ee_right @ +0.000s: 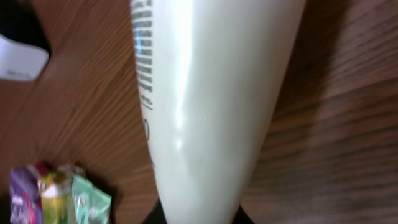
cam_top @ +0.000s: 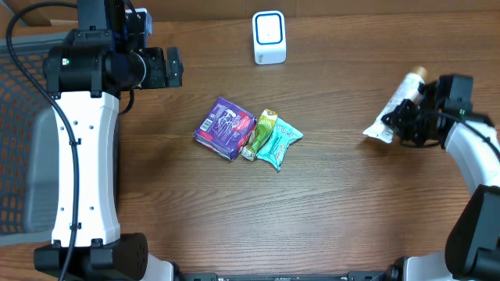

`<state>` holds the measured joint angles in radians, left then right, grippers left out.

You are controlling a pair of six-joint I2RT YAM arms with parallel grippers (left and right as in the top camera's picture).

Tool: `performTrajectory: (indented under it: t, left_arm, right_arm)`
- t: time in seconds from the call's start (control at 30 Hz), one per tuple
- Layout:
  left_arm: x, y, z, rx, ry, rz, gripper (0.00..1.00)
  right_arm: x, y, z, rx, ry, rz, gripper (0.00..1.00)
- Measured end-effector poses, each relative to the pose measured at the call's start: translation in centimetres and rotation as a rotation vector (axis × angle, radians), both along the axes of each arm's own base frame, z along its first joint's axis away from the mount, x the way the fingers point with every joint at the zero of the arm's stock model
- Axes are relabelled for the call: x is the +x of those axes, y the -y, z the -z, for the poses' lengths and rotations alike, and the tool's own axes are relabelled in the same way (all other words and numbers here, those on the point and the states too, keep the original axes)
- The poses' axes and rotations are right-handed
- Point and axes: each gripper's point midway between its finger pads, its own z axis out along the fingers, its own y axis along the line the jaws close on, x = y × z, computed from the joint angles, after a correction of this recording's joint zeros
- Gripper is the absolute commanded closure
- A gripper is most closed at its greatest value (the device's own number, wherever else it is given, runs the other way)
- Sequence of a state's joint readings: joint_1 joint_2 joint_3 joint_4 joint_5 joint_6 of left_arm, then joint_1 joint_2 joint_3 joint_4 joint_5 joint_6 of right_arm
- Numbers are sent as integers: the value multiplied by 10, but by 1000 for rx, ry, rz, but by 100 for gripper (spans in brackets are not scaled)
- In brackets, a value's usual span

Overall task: Scan the item barcode
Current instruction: 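Carry the white tube right and set it down on the table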

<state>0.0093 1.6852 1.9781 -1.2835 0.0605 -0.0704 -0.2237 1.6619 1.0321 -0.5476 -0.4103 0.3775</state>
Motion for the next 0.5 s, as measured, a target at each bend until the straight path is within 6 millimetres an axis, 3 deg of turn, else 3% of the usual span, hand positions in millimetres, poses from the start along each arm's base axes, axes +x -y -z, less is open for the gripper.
performTrajectory:
  t: [0.07, 0.23, 0.37, 0.5]
  left_arm:
    - [0, 0, 0, 0, 0, 0, 0]
    - [0, 0, 0, 0, 0, 0, 0]
    - [0, 0, 0, 0, 0, 0, 1]
    - [0, 0, 0, 0, 0, 0, 0]
  right_arm:
    - [-3, 3, 14, 12, -3, 51, 96]
    - [-17, 4, 35, 9, -50, 114, 67]
    - [-21, 4, 34, -8, -55, 90, 51]
    - [-31, -10, 20, 42, -58, 29, 18]
